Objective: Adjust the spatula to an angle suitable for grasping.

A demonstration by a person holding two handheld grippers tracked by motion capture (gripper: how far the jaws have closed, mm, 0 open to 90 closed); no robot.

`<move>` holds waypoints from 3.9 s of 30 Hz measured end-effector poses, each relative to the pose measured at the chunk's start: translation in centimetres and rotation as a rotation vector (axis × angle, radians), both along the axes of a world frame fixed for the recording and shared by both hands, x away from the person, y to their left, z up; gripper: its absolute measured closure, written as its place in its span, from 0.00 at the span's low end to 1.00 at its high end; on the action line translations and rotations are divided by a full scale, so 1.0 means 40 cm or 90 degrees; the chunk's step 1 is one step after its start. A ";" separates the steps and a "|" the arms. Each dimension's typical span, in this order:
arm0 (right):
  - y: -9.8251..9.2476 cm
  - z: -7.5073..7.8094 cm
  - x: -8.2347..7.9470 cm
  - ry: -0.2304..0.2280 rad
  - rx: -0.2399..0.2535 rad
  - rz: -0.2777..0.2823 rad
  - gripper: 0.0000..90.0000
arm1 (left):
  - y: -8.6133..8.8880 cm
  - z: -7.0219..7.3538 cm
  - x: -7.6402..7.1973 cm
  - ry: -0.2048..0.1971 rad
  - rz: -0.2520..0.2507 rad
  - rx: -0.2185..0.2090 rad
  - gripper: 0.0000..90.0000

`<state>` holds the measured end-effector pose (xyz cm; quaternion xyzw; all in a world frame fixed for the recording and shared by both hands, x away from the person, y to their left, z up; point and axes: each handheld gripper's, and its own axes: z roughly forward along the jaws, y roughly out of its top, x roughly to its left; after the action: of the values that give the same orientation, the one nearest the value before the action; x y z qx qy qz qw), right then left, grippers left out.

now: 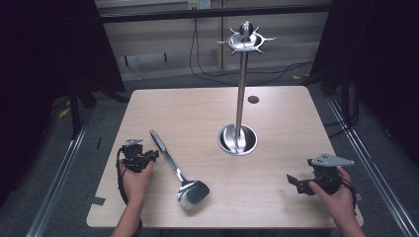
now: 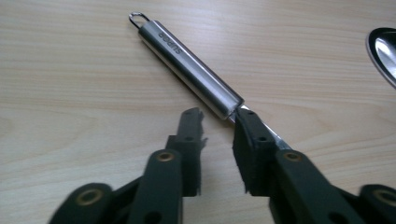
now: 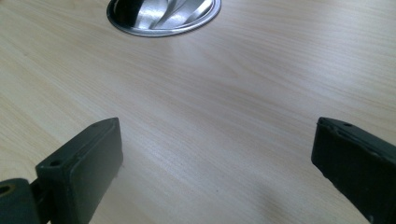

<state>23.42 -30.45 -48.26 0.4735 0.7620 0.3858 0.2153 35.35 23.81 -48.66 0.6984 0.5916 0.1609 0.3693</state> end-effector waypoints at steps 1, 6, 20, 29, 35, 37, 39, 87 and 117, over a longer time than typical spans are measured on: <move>0.001 0.000 0.000 -0.002 -0.001 -0.001 0.02 | -0.002 -0.003 0.002 0.003 0.004 0.002 0.88; 0.003 0.001 -0.001 -0.001 0.000 0.001 0.02 | -0.010 -0.012 0.010 0.022 -0.011 -0.002 0.99; -0.001 0.002 -0.003 -0.004 0.011 0.000 0.02 | -0.040 -0.036 0.032 0.044 -0.028 -0.015 0.99; -0.008 -0.002 -0.002 -0.005 0.014 -0.002 0.02 | -0.060 -0.034 0.044 0.053 -0.035 -0.022 1.00; -0.005 -0.001 -0.003 -0.002 0.014 0.000 0.02 | -0.071 -0.034 0.059 0.064 -0.041 -0.028 1.00; -0.004 -0.002 -0.002 -0.001 0.013 0.001 0.02 | -0.079 -0.034 0.063 0.064 -0.038 -0.033 1.00; -0.005 -0.001 -0.002 -0.002 0.015 0.002 0.02 | -0.087 -0.033 0.068 0.065 -0.042 -0.029 1.00; 0.012 0.001 -0.002 -0.005 0.007 0.015 0.02 | -0.226 -0.016 0.124 0.111 -0.113 0.008 0.95; 0.010 0.004 -0.004 -0.009 0.003 0.013 0.02 | -0.277 0.040 0.131 0.157 -0.171 0.065 0.68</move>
<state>23.28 -30.07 -48.09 0.4633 0.7643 0.3933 0.2156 40.60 12.72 -47.06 0.8035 0.5247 0.0534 0.2762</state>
